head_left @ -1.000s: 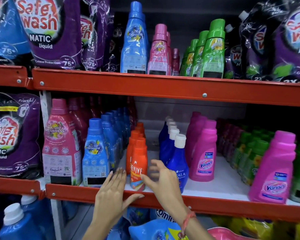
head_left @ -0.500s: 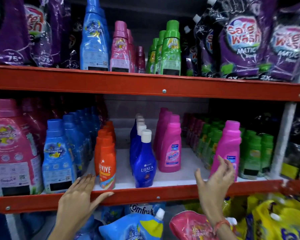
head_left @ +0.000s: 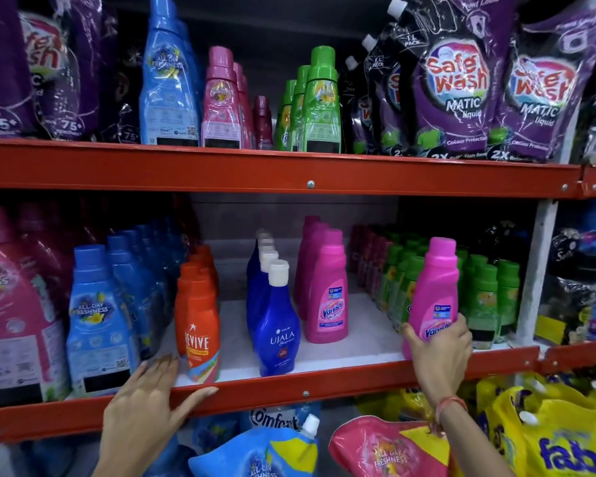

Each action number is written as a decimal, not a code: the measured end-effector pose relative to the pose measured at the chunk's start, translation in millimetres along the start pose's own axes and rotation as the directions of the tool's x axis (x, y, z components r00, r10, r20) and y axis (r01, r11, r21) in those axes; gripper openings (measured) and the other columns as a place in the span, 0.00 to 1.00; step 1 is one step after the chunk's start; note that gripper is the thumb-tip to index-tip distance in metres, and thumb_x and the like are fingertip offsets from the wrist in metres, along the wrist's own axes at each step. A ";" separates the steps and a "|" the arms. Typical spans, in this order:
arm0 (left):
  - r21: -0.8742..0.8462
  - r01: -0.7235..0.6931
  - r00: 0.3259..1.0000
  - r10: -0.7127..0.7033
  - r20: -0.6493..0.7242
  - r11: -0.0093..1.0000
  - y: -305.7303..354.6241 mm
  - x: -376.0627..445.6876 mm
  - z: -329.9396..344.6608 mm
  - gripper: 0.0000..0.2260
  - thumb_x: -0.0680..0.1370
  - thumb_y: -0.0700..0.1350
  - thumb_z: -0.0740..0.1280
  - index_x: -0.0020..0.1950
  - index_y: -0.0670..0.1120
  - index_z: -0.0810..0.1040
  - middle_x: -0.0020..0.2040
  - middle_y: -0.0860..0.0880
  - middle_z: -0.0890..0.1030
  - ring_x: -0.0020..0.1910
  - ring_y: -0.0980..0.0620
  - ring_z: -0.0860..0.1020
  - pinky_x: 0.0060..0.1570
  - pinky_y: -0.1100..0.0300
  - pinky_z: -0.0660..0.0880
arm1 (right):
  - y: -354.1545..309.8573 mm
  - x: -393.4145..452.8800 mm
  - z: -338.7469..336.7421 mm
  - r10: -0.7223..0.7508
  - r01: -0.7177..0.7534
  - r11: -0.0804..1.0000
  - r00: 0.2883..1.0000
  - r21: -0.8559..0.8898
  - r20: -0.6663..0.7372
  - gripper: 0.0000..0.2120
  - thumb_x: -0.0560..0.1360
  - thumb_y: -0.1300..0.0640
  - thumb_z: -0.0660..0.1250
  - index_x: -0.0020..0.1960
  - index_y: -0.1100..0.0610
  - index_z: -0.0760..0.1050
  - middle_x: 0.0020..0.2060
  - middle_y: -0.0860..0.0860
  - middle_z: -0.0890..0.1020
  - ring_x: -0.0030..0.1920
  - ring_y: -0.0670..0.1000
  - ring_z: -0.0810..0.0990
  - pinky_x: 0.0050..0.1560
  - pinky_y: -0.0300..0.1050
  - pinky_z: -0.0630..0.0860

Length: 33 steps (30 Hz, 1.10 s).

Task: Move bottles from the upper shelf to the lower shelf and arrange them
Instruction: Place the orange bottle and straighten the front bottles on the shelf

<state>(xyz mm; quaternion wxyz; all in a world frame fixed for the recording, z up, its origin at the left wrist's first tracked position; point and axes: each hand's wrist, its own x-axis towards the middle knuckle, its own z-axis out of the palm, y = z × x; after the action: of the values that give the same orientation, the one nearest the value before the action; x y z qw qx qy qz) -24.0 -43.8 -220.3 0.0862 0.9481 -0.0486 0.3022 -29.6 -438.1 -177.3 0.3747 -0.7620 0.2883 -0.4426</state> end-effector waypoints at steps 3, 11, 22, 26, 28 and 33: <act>0.000 -0.006 1.000 0.006 0.011 1.000 -1.1 0.7 -0.4 0.46 0.70 0.75 0.48 0.52 0.36 0.83 0.52 0.38 0.84 0.51 0.41 0.83 0.57 0.47 0.76 | -5.1 -3.7 -1.3 -0.029 0.029 0.999 0.999 -0.012 0.030 0.43 0.67 0.51 0.77 0.71 0.69 0.59 0.62 0.68 0.72 0.62 0.68 0.71 0.61 0.63 0.71; 0.005 0.006 0.999 -0.006 0.038 1.000 -0.2 -2.6 -3.9 0.46 0.70 0.75 0.47 0.52 0.36 0.83 0.51 0.39 0.85 0.51 0.41 0.83 0.55 0.49 0.77 | -39.1 -38.6 17.1 -0.182 0.134 0.972 0.947 0.192 0.264 0.45 0.65 0.42 0.76 0.71 0.63 0.61 0.60 0.60 0.77 0.58 0.60 0.77 0.58 0.54 0.77; 0.005 0.007 1.000 -0.007 0.014 1.000 -0.6 -2.7 -1.6 0.44 0.70 0.75 0.48 0.51 0.38 0.84 0.52 0.41 0.85 0.52 0.43 0.83 0.56 0.50 0.76 | -51.0 -58.9 39.3 -0.275 0.202 0.957 0.865 0.210 0.421 0.32 0.66 0.45 0.76 0.61 0.59 0.67 0.55 0.56 0.77 0.55 0.57 0.78 0.52 0.52 0.77; 0.018 -0.014 1.000 0.015 -0.027 1.000 1.6 -1.7 -2.4 0.44 0.70 0.75 0.48 0.51 0.39 0.84 0.51 0.42 0.85 0.51 0.46 0.84 0.57 0.51 0.76 | -46.5 -58.7 38.7 -0.299 0.226 0.951 0.840 0.210 0.452 0.33 0.68 0.44 0.74 0.64 0.59 0.66 0.55 0.55 0.76 0.56 0.55 0.77 0.53 0.51 0.77; 0.032 -0.020 0.999 0.021 -0.027 0.999 4.1 -1.9 -6.6 0.44 0.71 0.74 0.47 0.51 0.38 0.84 0.50 0.42 0.86 0.51 0.45 0.84 0.55 0.50 0.77 | -46.5 -59.4 35.7 -0.300 0.224 0.952 0.821 0.209 0.486 0.35 0.69 0.44 0.73 0.67 0.60 0.64 0.58 0.56 0.75 0.59 0.56 0.76 0.56 0.52 0.77; -0.209 0.098 0.982 -0.129 -0.140 0.973 8.6 0.0 -10.1 0.38 0.73 0.69 0.42 0.56 0.47 0.83 0.54 0.47 0.85 0.60 0.43 0.79 0.52 0.49 0.76 | -63.6 -89.0 19.9 -0.293 0.212 0.916 0.933 0.340 0.208 0.35 0.76 0.47 0.65 0.76 0.56 0.54 0.71 0.54 0.61 0.70 0.55 0.65 0.69 0.56 0.69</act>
<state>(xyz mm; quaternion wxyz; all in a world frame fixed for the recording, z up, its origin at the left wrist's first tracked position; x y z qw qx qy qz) -30.9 -50.3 -211.0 0.2023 0.9097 -0.0179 0.3621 -44.4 -327.9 -172.1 0.4634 -0.7746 0.0624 -0.4258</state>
